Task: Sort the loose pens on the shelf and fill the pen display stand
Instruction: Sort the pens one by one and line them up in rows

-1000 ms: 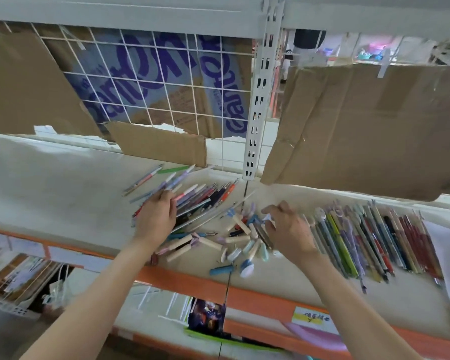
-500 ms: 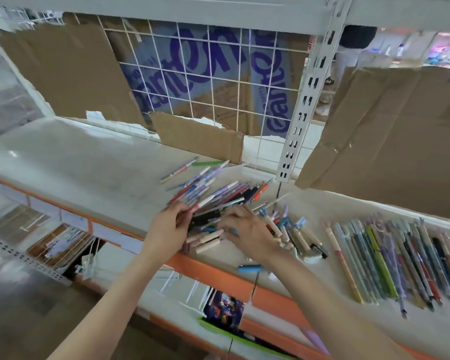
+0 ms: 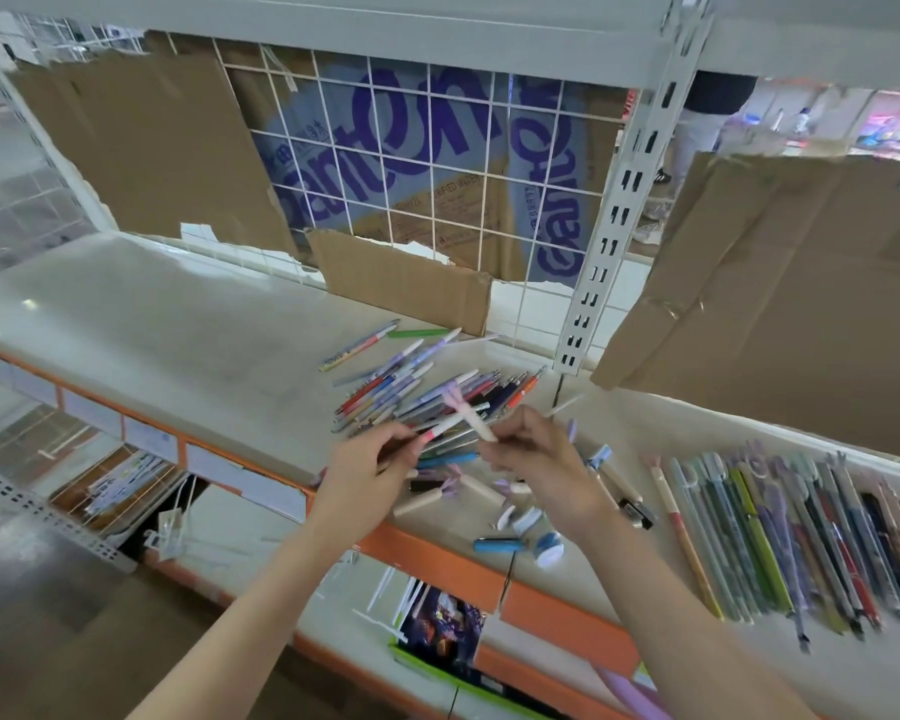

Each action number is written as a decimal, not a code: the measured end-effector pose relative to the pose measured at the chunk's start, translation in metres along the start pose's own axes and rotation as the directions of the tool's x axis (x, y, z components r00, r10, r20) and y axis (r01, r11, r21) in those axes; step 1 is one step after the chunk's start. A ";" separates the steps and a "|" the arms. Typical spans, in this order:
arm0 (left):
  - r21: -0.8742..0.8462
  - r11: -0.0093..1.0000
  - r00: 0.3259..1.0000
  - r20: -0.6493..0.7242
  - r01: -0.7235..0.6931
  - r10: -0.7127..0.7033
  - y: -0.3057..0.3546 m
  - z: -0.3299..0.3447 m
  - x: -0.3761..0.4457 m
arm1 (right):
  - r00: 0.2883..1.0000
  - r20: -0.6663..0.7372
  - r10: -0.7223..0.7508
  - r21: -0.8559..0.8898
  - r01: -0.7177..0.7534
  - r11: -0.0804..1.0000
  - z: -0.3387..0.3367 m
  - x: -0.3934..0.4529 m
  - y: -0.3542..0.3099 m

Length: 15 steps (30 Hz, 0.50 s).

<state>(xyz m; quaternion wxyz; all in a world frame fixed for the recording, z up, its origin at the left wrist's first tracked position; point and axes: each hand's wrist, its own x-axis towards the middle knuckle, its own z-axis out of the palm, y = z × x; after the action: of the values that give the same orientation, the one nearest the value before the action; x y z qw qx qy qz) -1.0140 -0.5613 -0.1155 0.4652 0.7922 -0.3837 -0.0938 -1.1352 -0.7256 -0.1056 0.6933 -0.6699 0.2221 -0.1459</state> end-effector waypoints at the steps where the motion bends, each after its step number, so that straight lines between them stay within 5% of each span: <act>1: -0.003 1.000 1.000 0.001 -0.016 0.016 0.004 0.002 0.000 | 0.999 0.035 -0.004 -0.039 0.006 0.999 0.002 -0.002 -0.002; 5: -0.077 0.996 0.998 0.038 -0.048 0.051 0.016 0.010 -0.001 | 0.996 0.085 -0.018 -0.263 0.040 0.964 0.012 -0.005 -0.009; 8: -0.089 0.995 0.998 0.039 -0.045 0.048 0.020 0.014 -0.001 | 0.996 0.032 -0.084 -0.563 0.087 0.822 0.018 -0.003 -0.008; 10: -0.124 0.992 0.999 0.032 0.005 -0.001 0.022 0.014 -0.001 | 0.993 -0.053 -0.108 -0.413 0.076 0.908 0.016 -0.003 -0.005; 12: -0.139 0.990 0.999 0.036 0.031 -0.026 0.022 0.014 -0.002 | 0.986 -0.160 -0.043 -0.036 0.037 0.999 0.010 -0.003 -0.006; 15: -0.103 0.995 0.999 0.044 0.007 -0.003 0.022 0.015 -0.004 | 0.982 -0.182 0.054 0.283 0.000 0.959 0.003 -0.001 -0.008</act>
<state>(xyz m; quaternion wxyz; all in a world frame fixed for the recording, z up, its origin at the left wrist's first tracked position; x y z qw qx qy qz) -1.0356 -0.5745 -0.1062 0.4966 0.7658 -0.3865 -0.1322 -1.1339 -0.7225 -0.0977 0.7592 -0.5446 0.2729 -0.2291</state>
